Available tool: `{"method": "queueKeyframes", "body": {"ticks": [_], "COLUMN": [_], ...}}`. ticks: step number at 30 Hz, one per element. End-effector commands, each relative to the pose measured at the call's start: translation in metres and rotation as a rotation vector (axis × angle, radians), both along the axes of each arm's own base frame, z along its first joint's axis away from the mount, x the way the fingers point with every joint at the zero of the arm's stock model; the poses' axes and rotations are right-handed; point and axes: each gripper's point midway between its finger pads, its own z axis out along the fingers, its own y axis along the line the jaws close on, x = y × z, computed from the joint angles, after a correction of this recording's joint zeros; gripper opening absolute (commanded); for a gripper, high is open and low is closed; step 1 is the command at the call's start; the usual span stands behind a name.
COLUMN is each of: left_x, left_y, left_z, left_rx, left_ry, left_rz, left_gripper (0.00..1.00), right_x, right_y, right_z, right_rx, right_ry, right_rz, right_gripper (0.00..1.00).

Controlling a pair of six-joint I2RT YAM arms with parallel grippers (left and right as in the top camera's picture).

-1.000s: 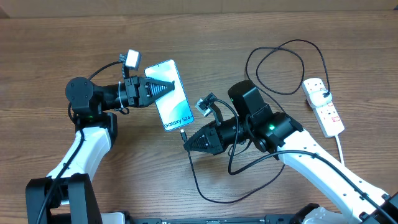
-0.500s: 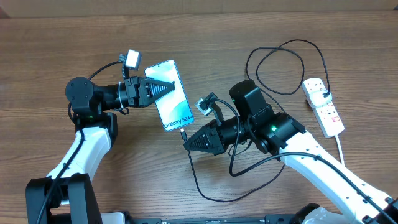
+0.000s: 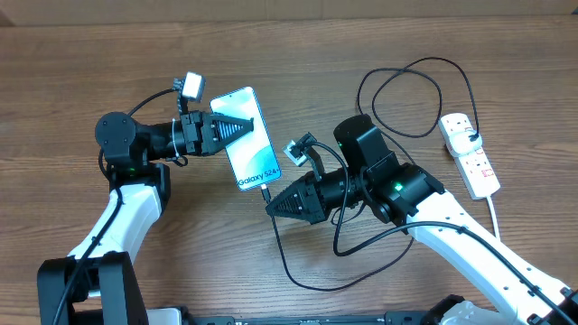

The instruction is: Plug charger to phone and switch on socket

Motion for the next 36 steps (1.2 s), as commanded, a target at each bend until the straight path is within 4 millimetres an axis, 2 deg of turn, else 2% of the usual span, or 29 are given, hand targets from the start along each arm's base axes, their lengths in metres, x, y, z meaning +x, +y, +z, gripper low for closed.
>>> {"method": "queueKeyframes", "body": {"ticks": [1, 36], "left_x": [0.001, 0.0065], "left_y": [-0.0013, -0.0005], "left_z": [0.0086, 0.0102], "left_rx": [0.007, -0.013], "left_ry": [-0.056, 0.013], "left_rz": [-0.008, 0.023], "left_gripper": [0.04, 0.04], "right_x": [-0.0028, 0.0006], "right_y": [0.0002, 0.0025], "right_z": [0.0134, 0.018], "right_rx": [0.027, 0.036], "right_ry": [-0.03, 0.014], "right_rz": [0.006, -0.023], "right_gripper": [0.04, 0.04]}}
